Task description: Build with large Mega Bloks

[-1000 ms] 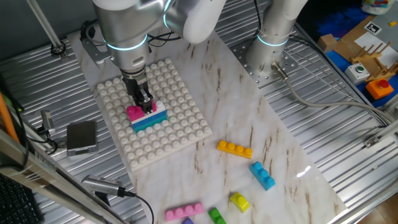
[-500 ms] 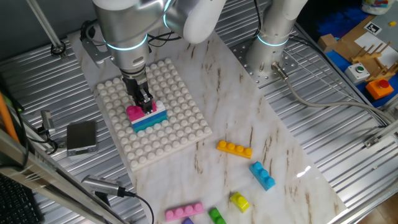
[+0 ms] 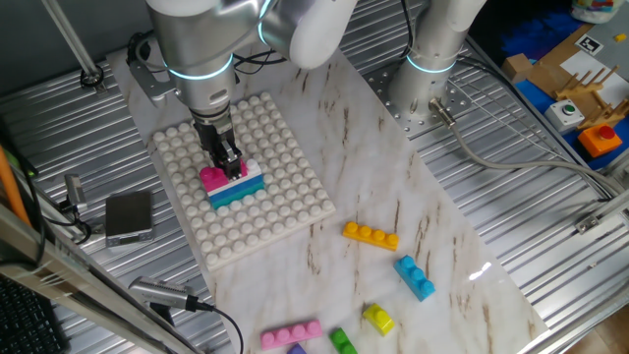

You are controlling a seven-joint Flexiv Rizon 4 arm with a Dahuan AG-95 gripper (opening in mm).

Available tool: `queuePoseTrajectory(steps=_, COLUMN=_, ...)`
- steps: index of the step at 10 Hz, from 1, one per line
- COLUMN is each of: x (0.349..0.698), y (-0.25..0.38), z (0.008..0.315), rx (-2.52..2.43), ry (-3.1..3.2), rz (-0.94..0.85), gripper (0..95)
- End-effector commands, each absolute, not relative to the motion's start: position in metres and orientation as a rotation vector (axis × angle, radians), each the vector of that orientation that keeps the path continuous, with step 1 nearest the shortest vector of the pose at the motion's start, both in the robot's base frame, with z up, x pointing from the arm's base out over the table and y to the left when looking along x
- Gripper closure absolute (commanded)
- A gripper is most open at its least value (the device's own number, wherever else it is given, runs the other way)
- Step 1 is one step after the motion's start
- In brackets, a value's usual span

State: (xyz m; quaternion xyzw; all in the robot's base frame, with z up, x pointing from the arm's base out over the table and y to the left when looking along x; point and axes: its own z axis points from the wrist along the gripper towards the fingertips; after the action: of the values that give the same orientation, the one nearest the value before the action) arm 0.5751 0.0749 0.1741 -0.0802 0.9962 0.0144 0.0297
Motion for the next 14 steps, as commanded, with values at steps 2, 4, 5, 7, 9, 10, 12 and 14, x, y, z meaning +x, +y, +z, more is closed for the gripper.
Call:
queuePoseTrajectory(steps=2, x=0.5868, y=0.1104, z=0.2152, rx=-0.359, ry=3.120, rz=0.021, gripper=95.0)
queuePoseTrajectory(steps=4, x=0.5867, y=0.1106, z=0.2153, rx=-0.373, ry=3.121, rz=0.021, gripper=95.0)
queuePoseTrajectory(steps=5, x=0.5867, y=0.1106, z=0.2153, rx=-0.378, ry=3.121, rz=0.021, gripper=95.0)
queuePoseTrajectory(steps=7, x=0.5864, y=0.1103, z=0.2151, rx=-0.388, ry=3.119, rz=0.021, gripper=95.0)
queuePoseTrajectory(steps=9, x=0.5854, y=0.1093, z=0.2144, rx=-0.417, ry=3.109, rz=0.023, gripper=95.0)
queuePoseTrajectory(steps=10, x=0.5843, y=0.1085, z=0.2138, rx=-0.427, ry=3.108, rz=0.021, gripper=95.0)
queuePoseTrajectory(steps=12, x=0.5821, y=0.1072, z=0.2128, rx=-0.463, ry=3.098, rz=0.030, gripper=95.0)
queuePoseTrajectory(steps=14, x=0.5821, y=0.1072, z=0.2128, rx=-0.472, ry=3.118, rz=0.028, gripper=95.0)
